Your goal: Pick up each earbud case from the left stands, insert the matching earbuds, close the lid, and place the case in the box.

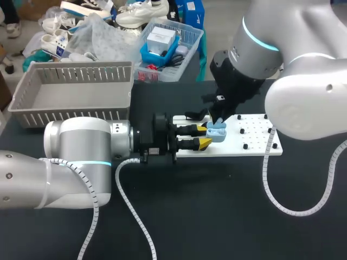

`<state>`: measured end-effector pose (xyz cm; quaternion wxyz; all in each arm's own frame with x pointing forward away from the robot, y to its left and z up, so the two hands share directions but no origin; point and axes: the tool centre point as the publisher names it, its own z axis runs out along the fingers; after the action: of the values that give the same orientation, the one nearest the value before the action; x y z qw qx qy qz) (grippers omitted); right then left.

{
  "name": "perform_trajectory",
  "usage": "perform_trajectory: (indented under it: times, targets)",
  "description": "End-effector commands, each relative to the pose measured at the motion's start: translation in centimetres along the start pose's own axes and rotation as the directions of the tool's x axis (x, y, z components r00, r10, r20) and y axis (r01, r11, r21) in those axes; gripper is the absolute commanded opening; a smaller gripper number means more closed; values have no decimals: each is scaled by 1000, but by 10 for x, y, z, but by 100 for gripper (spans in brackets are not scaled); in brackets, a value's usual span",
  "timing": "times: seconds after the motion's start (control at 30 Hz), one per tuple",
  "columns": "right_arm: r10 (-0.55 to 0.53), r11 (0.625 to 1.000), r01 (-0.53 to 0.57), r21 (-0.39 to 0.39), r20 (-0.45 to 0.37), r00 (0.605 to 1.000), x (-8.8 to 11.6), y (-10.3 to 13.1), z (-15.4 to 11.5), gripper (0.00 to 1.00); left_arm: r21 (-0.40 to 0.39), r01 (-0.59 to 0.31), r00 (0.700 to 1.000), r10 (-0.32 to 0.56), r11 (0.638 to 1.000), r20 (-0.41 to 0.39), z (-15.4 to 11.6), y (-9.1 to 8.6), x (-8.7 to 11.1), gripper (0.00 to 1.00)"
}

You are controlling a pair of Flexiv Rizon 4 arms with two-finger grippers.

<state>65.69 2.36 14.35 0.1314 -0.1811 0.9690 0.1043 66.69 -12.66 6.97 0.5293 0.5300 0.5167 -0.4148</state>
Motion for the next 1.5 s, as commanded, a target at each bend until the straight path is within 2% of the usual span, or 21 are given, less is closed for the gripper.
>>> perform_trajectory:
  times: [0.03,0.3,1.5]
  targets:
    - [3,1000,-3,13,12,1000,0,-1,2,0,-3,-1,1000,1,1000,-1,0,0,0,0]
    - [-3,999,2,51,24,1000,0,-1,10,0,-3,-1,1000,1,1000,-1,0,0,0,0]
    - [12,998,-17,62,73,997,-1,2,22,0,-3,-1,1000,1,1000,-1,0,0,0,0]
